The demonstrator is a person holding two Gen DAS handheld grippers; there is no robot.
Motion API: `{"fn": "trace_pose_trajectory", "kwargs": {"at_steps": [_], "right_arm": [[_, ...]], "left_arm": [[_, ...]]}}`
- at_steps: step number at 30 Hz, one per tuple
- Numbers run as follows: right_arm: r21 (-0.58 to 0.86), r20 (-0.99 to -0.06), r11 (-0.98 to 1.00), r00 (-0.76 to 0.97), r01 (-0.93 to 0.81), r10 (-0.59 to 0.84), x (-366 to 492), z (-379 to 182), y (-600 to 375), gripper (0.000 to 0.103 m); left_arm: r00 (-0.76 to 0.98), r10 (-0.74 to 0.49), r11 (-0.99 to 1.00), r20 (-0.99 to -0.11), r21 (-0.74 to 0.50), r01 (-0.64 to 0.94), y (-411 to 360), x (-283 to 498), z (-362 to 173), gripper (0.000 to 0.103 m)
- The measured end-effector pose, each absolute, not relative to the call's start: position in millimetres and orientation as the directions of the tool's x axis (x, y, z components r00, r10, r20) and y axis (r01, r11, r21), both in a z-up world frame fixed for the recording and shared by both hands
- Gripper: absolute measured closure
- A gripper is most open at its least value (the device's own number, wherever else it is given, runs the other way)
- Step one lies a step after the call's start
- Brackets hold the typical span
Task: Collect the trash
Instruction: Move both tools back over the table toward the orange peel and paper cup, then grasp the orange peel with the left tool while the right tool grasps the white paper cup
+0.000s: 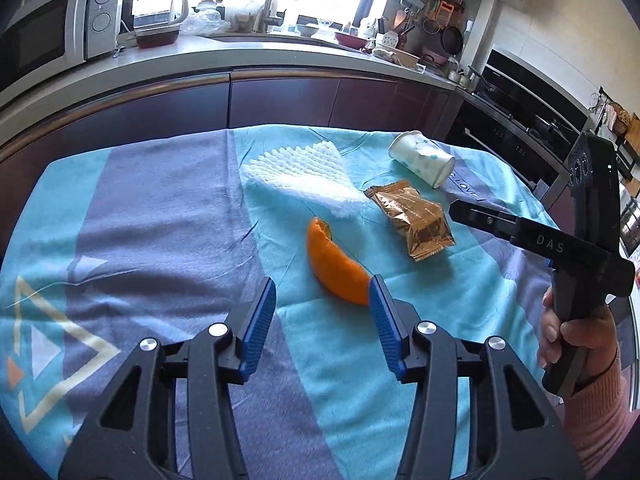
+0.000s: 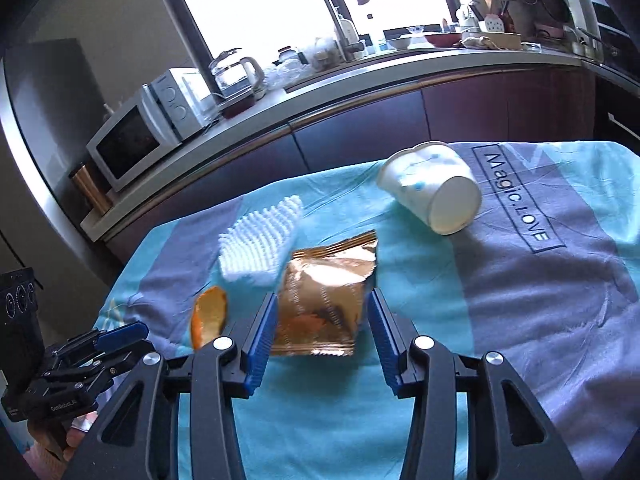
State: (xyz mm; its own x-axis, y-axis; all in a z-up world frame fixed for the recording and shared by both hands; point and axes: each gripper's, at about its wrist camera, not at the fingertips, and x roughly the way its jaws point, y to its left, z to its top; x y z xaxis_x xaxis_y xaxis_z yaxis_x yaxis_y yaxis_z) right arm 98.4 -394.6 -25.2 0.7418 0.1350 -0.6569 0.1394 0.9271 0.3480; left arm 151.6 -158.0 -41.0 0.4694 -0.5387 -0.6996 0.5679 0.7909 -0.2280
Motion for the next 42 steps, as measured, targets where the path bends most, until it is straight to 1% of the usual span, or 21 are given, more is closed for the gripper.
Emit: {"fn": "trace_pose_trajectory", "kwargs": {"at_steps": [1, 2, 4, 6, 11, 13, 16, 19, 21, 22, 23, 27, 31, 36, 42], "right_arm": [[0.339, -0.653, 0.928, 0.749, 0.155, 0.113, 101, -24, -401, 0.059], [0.321, -0.65, 0.93, 0.756, 0.178, 0.08, 101, -21, -407, 0.055], [0.3, -0.636, 0.926, 0.772, 0.23, 0.014, 106, -16, -423, 0.045], [0.272, -0.632, 0.922, 0.774, 0.277, -0.046, 114, -15, -440, 0.038], [0.225, -0.672, 0.924, 0.736, 0.309, -0.083, 148, -26, -464, 0.034], [0.221, -0.686, 0.93, 0.725, 0.295, -0.067, 160, -31, -467, 0.029], [0.198, -0.699, 0.939, 0.712, 0.28, -0.065, 171, -36, -468, 0.026], [0.188, -0.716, 0.945, 0.696, 0.268, -0.055, 180, -41, -469, 0.026], [0.187, -0.725, 0.946, 0.687, 0.265, -0.049, 183, -43, -470, 0.028], [0.187, -0.729, 0.947, 0.684, 0.26, -0.044, 185, -45, -471, 0.036], [0.186, -0.733, 0.949, 0.679, 0.256, -0.04, 185, -46, -470, 0.039], [0.189, -0.727, 0.949, 0.686, 0.251, -0.037, 181, -45, -468, 0.04], [0.207, -0.719, 0.945, 0.695, 0.251, -0.027, 176, -44, -468, 0.04], [0.243, -0.682, 0.943, 0.732, 0.228, -0.001, 154, -32, -459, 0.04], [0.275, -0.605, 0.95, 0.794, 0.145, 0.054, 121, -2, -429, 0.04]], "left_arm": [[0.466, -0.533, 0.794, -0.706, -0.228, 0.564, -163, 156, -43, 0.055], [0.463, -0.526, 0.798, -0.713, -0.226, 0.558, -167, 160, -45, 0.055], [0.456, -0.524, 0.799, -0.719, -0.23, 0.555, -172, 165, -48, 0.054], [0.455, -0.518, 0.803, -0.725, -0.228, 0.551, -176, 169, -50, 0.053], [0.449, -0.501, 0.812, -0.74, -0.222, 0.54, -183, 177, -55, 0.051], [0.442, -0.502, 0.811, -0.743, -0.228, 0.539, -184, 179, -57, 0.051], [0.433, -0.502, 0.809, -0.749, -0.228, 0.542, -187, 181, -60, 0.051], [0.424, -0.5, 0.806, -0.755, -0.227, 0.546, -191, 183, -62, 0.053], [0.416, -0.501, 0.804, -0.759, -0.23, 0.548, -193, 184, -64, 0.054], [0.412, -0.503, 0.802, -0.76, -0.233, 0.55, -193, 184, -64, 0.055], [0.407, -0.505, 0.8, -0.761, -0.236, 0.551, -193, 185, -65, 0.057], [0.389, -0.518, 0.791, -0.762, -0.254, 0.556, -194, 186, -67, 0.064], [0.379, -0.528, 0.781, -0.76, -0.259, 0.569, -195, 183, -67, 0.074], [0.387, -0.52, 0.786, -0.762, -0.248, 0.567, -193, 180, -68, 0.076], [0.422, -0.505, 0.811, -0.753, -0.246, 0.531, -176, 167, -63, 0.083]]}}
